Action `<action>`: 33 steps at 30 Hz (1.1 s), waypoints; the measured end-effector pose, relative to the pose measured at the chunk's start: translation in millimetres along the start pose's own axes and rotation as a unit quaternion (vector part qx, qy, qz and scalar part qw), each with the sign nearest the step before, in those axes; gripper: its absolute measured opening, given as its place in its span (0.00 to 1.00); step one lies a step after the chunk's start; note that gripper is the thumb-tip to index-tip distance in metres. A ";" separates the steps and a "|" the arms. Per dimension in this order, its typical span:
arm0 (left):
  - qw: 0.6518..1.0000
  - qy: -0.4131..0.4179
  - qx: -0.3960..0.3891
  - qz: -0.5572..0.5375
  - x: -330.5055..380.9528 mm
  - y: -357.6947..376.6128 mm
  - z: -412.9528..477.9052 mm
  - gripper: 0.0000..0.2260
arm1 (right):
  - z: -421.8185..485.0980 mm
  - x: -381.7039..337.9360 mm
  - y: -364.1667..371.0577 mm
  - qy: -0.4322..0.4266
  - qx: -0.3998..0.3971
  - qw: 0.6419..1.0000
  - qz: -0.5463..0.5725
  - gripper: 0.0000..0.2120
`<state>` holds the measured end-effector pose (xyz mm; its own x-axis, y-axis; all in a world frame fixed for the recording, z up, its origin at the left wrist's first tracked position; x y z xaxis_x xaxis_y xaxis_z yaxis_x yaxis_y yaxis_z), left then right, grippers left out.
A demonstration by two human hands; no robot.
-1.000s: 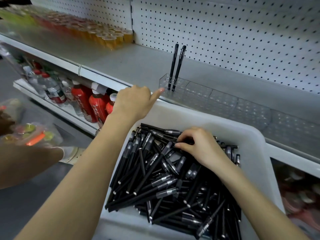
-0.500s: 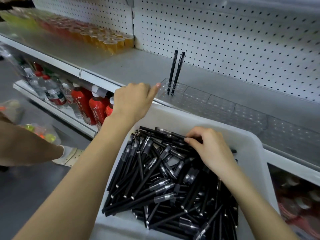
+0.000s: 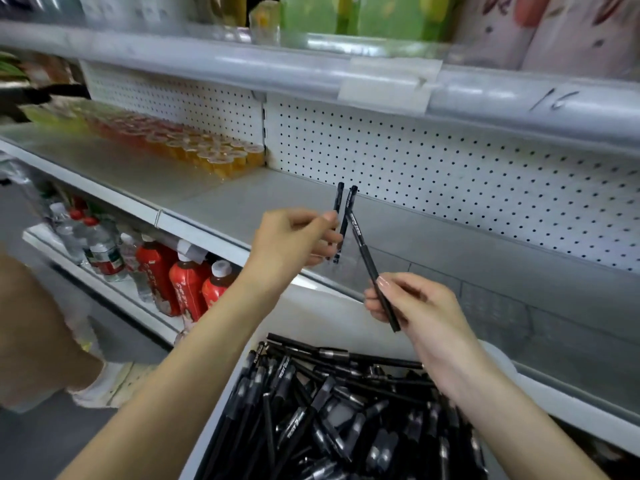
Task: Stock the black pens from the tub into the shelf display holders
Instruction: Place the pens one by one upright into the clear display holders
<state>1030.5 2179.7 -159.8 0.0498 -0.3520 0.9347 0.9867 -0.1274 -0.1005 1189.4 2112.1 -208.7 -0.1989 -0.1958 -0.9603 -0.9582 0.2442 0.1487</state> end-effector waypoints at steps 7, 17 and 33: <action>0.999 -0.022 0.003 -0.046 -5.7 4.3 8.2 0.06 | 10.0 -2.0 15.7 0.016 -0.037 0.999 0.005 0.05; 0.997 -0.035 -0.058 -0.048 -10.6 3.1 32.6 0.03 | 34.7 -45.2 31.4 -0.050 -0.045 0.992 -0.104 0.03; 0.931 0.028 -0.109 0.347 -58.1 5.6 35.5 0.17 | 100.0 -89.2 -1.6 -0.184 0.087 0.967 -0.154 0.04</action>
<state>1038.6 2232.4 -202.6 0.6490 -0.4670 0.6005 0.6655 -0.0339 -0.7456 1229.3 2224.1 -146.9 0.2078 0.0588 -0.9764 -0.9051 0.3901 -0.1691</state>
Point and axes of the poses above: each hand's wrist, its own z-axis towards the middle knuckle, its own y-axis out of the palm, x = y × z, the point moved 4 cm from there along z, towards the middle knuckle, and after that the axes turned 13 degrees about y, right-handed, at the moved point
